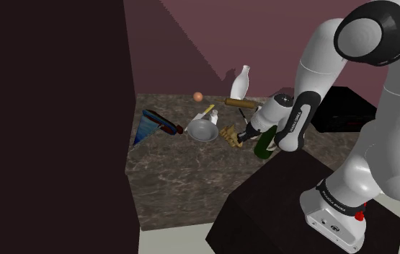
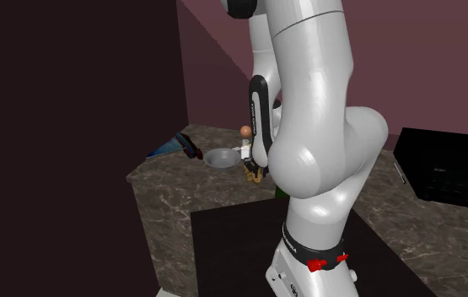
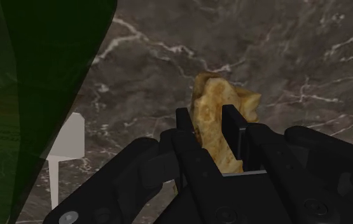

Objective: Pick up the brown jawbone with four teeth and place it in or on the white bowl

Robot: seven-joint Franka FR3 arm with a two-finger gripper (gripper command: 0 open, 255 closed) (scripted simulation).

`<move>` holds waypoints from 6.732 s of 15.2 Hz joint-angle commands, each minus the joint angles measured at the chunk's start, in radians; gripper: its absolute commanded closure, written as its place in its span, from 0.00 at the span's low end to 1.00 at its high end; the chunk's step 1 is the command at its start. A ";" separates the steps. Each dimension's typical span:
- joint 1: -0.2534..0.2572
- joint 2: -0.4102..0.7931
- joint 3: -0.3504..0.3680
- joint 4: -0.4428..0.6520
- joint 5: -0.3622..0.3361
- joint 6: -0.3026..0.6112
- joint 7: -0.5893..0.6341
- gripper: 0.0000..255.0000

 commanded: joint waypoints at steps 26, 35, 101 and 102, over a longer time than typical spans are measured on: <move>-0.308 -0.215 0.318 0.011 0.174 -0.440 -0.439 0.00; -0.333 -0.006 0.336 0.093 0.167 -0.398 -0.499 0.00; -0.197 0.006 0.533 0.534 0.376 -0.859 -0.413 1.00; -0.197 0.019 0.533 0.537 0.374 -0.849 -0.411 1.00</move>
